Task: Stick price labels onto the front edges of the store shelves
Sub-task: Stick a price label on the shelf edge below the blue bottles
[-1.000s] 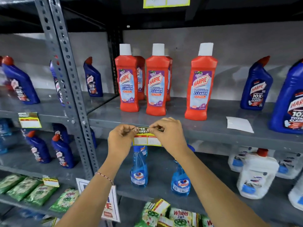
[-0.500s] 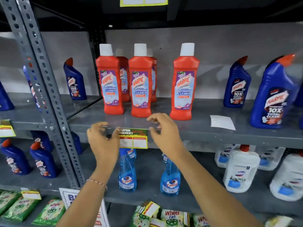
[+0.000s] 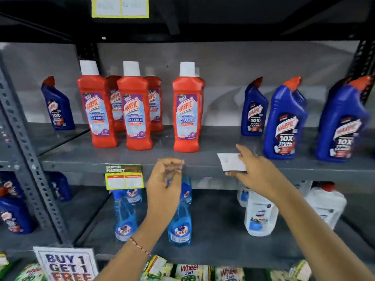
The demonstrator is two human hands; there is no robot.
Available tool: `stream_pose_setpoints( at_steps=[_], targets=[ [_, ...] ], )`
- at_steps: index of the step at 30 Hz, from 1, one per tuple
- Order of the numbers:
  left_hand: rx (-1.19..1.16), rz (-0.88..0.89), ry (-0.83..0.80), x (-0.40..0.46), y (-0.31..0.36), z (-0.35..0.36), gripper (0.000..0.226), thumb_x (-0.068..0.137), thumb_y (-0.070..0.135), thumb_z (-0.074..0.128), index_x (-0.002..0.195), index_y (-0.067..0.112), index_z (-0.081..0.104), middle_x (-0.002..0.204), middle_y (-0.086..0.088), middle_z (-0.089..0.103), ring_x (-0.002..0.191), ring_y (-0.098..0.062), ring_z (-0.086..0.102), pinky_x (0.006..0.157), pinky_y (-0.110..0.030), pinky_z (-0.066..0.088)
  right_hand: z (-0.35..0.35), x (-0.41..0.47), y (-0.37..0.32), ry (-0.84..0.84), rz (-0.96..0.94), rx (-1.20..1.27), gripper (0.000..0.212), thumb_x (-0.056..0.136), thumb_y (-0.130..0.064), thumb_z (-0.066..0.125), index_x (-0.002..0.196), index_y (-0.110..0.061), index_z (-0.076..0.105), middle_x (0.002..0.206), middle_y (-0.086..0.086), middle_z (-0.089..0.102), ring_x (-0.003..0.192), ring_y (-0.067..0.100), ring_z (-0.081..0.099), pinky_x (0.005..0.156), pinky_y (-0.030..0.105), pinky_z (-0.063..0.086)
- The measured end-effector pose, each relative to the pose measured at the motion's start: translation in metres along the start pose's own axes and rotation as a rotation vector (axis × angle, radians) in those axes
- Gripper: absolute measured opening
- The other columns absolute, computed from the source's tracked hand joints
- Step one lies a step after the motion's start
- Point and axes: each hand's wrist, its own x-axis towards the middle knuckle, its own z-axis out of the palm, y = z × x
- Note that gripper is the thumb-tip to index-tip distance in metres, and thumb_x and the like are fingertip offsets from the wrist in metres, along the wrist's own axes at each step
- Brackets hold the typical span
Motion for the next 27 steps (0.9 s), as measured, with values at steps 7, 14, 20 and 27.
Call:
stream_pose_setpoints(
  at_steps=[7,14,20,27],
  targets=[
    [-0.159,-0.232,-0.279,-0.020,0.022,0.068,0.035,0.082,0.015,0.077,0.116,0.018,0.066,0.111,0.006,0.074,0.087,-0.013,0.073,0.073,-0.023,0.059,-0.025,-0.053,0.044,0.087,-0.075,0.815,0.020,0.085,-0.044,0.065,0.105,-0.039,0.064,0.101,-0.023,0.075,0.096,-0.001,0.069,0.081,0.017,0.052],
    [-0.041,-0.277,-0.403,-0.045,0.031,0.156,0.020,0.082,0.010,0.077,0.068,0.022,0.068,0.053,0.008,0.068,0.044,-0.003,0.057,0.044,-0.018,0.049,-0.016,-0.083,0.116,0.289,0.107,0.933,0.029,0.078,-0.017,0.080,0.090,-0.041,0.068,0.088,-0.010,0.079,0.077,0.007,0.074,0.062,0.022,0.055],
    [0.136,-0.204,-0.375,-0.055,0.037,0.222,0.010,0.084,0.013,0.075,0.075,0.009,0.073,0.063,-0.004,0.073,0.048,-0.014,0.064,0.058,-0.037,0.061,-0.018,-0.069,0.164,0.507,0.244,0.829,0.020,0.076,-0.025,0.082,0.084,-0.036,0.068,0.082,-0.010,0.076,0.080,0.011,0.072,0.070,0.035,0.058],
    [0.243,-0.163,-0.347,-0.053,0.033,0.247,0.015,0.084,0.016,0.074,0.072,0.009,0.071,0.064,-0.004,0.075,0.051,-0.014,0.071,0.060,-0.033,0.061,-0.016,-0.058,0.178,0.573,0.235,0.676,0.016,0.079,-0.025,0.079,0.089,-0.028,0.066,0.076,-0.020,0.067,0.075,-0.016,0.060,0.060,0.001,0.043]
  ],
)
